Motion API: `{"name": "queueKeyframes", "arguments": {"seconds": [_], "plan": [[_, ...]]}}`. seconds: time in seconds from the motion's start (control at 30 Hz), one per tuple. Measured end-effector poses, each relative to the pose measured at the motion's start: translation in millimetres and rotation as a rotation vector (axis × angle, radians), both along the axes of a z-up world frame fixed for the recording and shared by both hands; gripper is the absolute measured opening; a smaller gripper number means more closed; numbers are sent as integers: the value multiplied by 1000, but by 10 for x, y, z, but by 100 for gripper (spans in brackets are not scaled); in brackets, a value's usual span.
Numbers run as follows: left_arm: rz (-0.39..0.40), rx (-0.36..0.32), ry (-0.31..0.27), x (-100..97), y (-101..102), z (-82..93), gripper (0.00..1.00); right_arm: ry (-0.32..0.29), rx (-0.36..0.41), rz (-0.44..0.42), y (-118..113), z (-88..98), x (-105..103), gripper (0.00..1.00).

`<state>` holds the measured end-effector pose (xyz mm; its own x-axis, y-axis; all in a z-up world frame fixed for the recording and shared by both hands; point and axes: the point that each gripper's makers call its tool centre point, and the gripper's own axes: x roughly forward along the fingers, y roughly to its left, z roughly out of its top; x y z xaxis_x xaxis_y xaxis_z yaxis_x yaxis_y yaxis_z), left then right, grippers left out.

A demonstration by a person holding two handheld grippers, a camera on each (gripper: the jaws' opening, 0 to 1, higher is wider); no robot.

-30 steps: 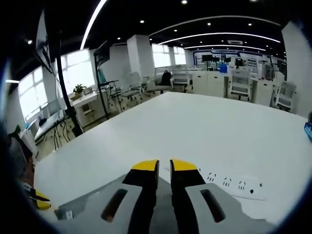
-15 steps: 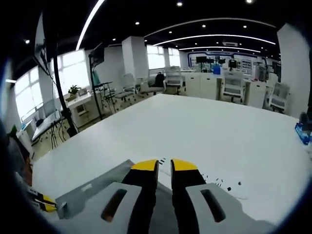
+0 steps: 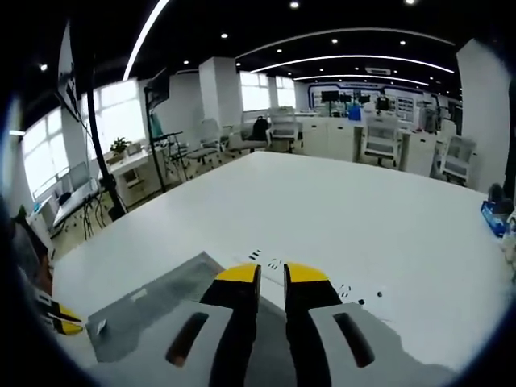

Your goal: Fold the towel on the table until its edges align and the towel forms a compact rectangular stack.

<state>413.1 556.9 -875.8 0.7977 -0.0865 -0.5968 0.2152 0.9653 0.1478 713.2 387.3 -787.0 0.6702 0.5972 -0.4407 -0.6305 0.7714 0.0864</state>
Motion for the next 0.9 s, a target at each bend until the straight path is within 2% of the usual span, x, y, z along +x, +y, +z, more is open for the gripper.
{"name": "queueKeyframes", "arguments": {"seconds": [0.03,0.2,0.57,0.83,0.9], "plan": [[-9,-4,-10,3,-70,96,9,1,-2,-2,-38,5,-8,11],[-55,-4,-38,58,-303,229,9,-1,-10,-15,-192,21,-43,11],[-165,2,-61,115,-801,396,9,-1,-13,-45,-561,67,-84,11],[-191,-19,-66,91,-1075,484,9,1,-19,-63,-799,68,-106,11],[-198,-14,-65,92,-1084,483,9,2,-20,-66,-864,75,-135,11]]}}
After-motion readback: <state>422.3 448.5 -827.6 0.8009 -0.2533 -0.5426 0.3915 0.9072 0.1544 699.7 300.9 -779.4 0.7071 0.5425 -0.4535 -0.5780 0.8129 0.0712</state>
